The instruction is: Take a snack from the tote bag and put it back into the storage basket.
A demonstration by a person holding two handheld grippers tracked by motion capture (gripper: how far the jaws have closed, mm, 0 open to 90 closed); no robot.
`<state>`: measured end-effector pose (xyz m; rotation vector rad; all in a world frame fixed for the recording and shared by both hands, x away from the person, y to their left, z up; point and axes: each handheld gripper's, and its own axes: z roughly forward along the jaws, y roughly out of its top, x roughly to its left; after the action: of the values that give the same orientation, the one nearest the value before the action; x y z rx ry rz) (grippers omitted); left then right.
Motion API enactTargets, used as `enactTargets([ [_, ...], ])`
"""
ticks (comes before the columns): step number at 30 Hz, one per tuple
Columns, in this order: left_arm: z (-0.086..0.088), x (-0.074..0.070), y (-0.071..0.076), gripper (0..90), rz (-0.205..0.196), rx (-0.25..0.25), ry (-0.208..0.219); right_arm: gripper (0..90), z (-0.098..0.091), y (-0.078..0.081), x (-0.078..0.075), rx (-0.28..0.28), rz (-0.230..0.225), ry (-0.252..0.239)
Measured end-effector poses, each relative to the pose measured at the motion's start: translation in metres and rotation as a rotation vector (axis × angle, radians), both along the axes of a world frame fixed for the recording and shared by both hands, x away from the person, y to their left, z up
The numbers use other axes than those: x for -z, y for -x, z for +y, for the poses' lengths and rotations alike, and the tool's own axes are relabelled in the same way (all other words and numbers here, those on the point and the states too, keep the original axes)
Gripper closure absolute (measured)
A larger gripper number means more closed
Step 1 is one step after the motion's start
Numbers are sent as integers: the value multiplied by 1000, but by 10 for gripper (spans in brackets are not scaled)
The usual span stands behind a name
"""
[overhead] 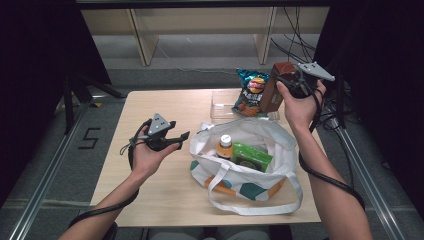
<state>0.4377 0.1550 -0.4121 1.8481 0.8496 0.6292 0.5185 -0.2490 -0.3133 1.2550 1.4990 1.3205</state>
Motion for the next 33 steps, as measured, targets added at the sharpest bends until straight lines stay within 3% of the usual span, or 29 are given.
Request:
enactTargets([
  [9,1,0,0,353,-2,5,1,398,3,-8,11,32,23,4],
  [10,1,0,0,353,1,4,5,398,4,-10,13,40,38,-12],
  [15,1,0,0,353,1,1,-2,398,3,-14,17,43,29,4],
  [33,0,1,0,353,0,3,-1,397,5,-24,33,71,61,6],
])
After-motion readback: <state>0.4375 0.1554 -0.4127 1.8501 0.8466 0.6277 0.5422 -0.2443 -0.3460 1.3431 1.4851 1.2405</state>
